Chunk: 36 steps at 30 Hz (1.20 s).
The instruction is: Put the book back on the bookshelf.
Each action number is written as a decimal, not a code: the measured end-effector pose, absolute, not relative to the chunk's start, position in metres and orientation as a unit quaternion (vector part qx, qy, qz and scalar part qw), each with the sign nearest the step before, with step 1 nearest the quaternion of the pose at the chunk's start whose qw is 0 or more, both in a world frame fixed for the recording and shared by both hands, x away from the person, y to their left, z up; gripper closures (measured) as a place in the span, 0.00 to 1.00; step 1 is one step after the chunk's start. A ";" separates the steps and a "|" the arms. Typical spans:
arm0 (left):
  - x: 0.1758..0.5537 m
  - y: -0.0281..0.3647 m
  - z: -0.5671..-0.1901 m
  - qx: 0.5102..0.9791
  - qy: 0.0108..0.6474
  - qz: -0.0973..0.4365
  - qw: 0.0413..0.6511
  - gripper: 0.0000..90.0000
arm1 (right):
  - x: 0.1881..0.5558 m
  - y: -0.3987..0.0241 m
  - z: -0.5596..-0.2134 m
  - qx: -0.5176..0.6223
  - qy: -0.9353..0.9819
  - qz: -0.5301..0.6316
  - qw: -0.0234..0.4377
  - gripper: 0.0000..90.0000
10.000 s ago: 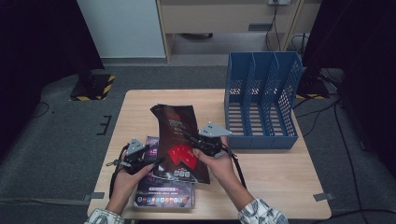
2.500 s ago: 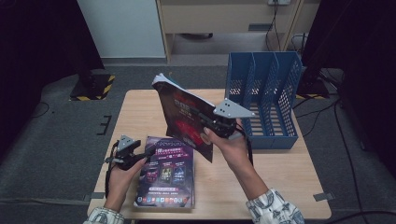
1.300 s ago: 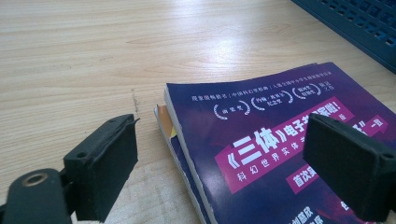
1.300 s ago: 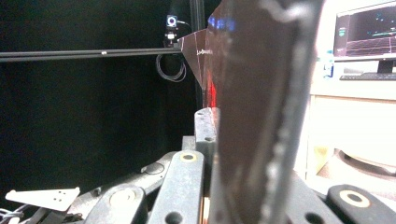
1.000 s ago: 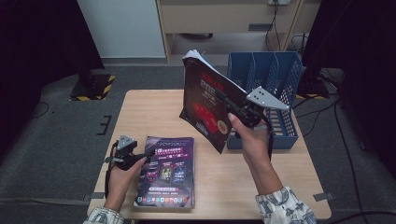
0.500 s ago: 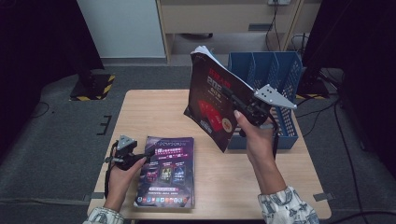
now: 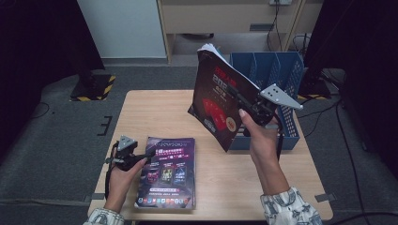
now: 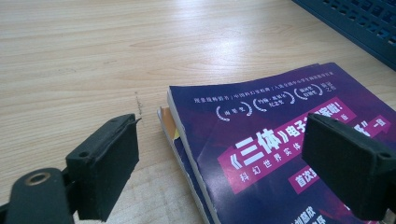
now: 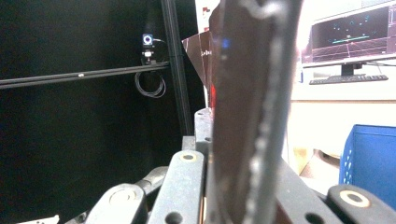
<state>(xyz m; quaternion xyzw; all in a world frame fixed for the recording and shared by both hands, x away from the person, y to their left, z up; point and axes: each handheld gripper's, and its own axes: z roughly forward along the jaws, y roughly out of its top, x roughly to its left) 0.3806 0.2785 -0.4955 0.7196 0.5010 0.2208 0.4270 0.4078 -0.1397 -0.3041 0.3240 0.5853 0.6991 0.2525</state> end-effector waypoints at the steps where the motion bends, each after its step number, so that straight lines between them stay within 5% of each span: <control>1: 0.381 0.278 -0.496 0.720 0.501 0.221 0.427 0.12 | 0.408 -0.140 -0.304 0.326 0.584 0.699 0.252 0.97; 36: 0.381 0.277 -0.495 0.722 0.498 0.224 0.424 0.12 | 0.413 -0.191 -0.297 0.389 0.560 0.660 0.315 0.97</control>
